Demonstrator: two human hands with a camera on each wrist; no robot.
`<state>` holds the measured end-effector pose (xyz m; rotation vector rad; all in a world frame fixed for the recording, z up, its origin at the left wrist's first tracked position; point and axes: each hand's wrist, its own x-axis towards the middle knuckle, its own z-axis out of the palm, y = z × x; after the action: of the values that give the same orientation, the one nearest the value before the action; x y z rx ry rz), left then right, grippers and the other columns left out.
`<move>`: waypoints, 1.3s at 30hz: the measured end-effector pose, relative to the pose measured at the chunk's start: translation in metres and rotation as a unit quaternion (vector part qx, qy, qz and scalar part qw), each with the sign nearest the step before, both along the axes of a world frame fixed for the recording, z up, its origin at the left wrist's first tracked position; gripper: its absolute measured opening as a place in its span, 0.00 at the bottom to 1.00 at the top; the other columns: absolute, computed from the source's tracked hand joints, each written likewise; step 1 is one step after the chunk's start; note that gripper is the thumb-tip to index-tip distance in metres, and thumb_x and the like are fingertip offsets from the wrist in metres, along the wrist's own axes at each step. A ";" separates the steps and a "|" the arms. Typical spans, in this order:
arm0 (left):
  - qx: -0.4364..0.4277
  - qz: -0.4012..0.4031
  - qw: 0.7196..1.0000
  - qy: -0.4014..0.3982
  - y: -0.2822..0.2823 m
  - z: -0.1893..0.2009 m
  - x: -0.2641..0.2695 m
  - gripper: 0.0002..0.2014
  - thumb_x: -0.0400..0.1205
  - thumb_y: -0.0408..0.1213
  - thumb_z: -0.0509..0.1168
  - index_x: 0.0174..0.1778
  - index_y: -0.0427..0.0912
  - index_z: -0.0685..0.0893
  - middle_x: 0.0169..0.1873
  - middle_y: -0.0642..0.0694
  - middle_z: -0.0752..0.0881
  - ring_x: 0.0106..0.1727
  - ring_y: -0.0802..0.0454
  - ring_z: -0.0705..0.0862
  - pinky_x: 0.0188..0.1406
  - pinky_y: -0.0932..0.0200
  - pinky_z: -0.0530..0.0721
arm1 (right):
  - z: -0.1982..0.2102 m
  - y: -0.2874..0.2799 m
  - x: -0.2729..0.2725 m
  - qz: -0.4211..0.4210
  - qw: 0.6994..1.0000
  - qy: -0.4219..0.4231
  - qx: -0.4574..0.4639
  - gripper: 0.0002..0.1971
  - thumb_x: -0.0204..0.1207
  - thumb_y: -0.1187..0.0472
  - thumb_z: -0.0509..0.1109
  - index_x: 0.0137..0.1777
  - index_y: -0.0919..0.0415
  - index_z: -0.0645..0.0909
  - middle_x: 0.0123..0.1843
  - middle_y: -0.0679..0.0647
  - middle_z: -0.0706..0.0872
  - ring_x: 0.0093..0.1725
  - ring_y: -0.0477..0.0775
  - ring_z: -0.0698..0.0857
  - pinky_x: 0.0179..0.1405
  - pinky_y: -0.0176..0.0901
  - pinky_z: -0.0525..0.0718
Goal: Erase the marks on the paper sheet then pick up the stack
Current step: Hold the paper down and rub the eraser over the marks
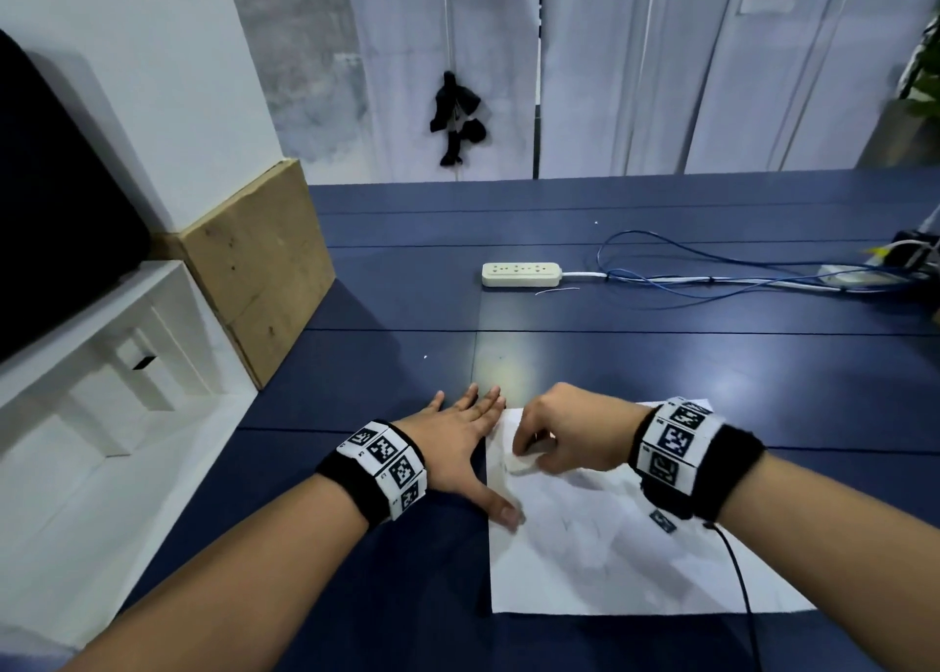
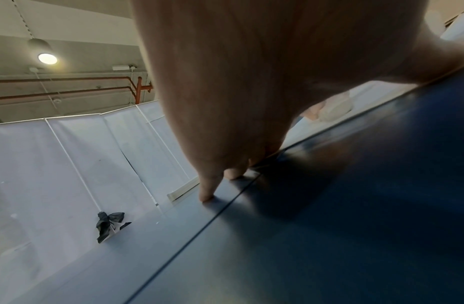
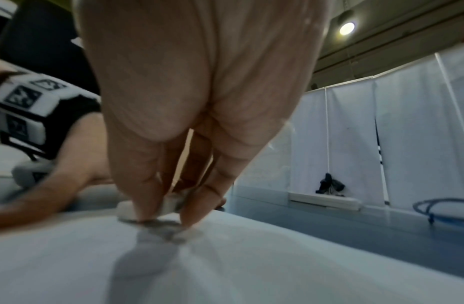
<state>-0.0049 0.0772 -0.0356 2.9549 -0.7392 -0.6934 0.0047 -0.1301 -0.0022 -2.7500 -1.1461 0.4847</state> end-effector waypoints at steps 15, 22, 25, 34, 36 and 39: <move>-0.006 0.010 0.999 -0.053 0.007 0.000 -0.014 0.67 0.60 0.85 0.62 0.89 0.52 0.45 0.87 0.60 0.42 0.88 0.52 0.42 0.84 0.27 0.45 | -0.007 0.002 0.005 0.028 0.999 -0.025 0.008 0.15 0.70 0.63 0.71 0.56 0.56 0.88 0.52 0.53 0.89 0.50 0.57 0.85 0.54 0.49 0.82; -0.020 0.002 0.999 -0.038 0.011 -0.002 -0.013 0.69 0.59 0.85 0.63 0.89 0.54 0.40 0.87 0.60 0.39 0.87 0.55 0.37 0.85 0.32 0.42 | 0.000 0.004 0.027 -0.053 0.997 -0.052 0.018 0.17 0.73 0.60 0.73 0.63 0.57 0.87 0.57 0.55 0.91 0.58 0.58 0.87 0.56 0.46 0.84; -0.024 0.006 0.999 -0.023 0.011 -0.003 -0.013 0.70 0.59 0.85 0.64 0.89 0.53 0.39 0.86 0.60 0.37 0.87 0.56 0.35 0.84 0.29 0.39 | -0.003 -0.001 0.016 -0.021 0.999 -0.043 0.013 0.16 0.71 0.60 0.74 0.60 0.56 0.88 0.55 0.53 0.90 0.54 0.56 0.86 0.54 0.44 0.83; -0.023 0.010 1.000 -0.007 0.007 0.003 -0.015 0.69 0.59 0.84 0.65 0.88 0.55 0.39 0.86 0.60 0.37 0.87 0.55 0.35 0.83 0.27 0.41 | 0.001 0.006 0.027 -0.026 0.998 -0.053 -0.003 0.17 0.71 0.62 0.73 0.61 0.56 0.88 0.55 0.56 0.91 0.56 0.61 0.86 0.55 0.47 0.83; -0.023 0.013 1.000 -0.004 0.007 0.003 -0.014 0.70 0.59 0.84 0.65 0.89 0.54 0.39 0.86 0.60 0.37 0.87 0.55 0.34 0.83 0.28 0.40 | 0.000 0.003 0.024 -0.030 0.998 -0.046 -0.008 0.17 0.70 0.62 0.73 0.60 0.56 0.88 0.54 0.55 0.91 0.56 0.60 0.86 0.55 0.48 0.84; -0.025 0.014 1.000 0.002 0.007 0.002 -0.013 0.70 0.58 0.85 0.65 0.89 0.54 0.38 0.86 0.61 0.36 0.86 0.57 0.34 0.84 0.29 0.39 | -0.002 -0.002 0.000 0.012 1.000 -0.006 -0.025 0.16 0.68 0.59 0.75 0.57 0.53 0.89 0.53 0.52 0.91 0.53 0.58 0.87 0.55 0.49 0.84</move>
<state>-0.0181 0.0838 -0.0340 2.9134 -0.7017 -0.6681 0.0051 -0.1324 -0.0044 -2.7883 -1.1884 0.5083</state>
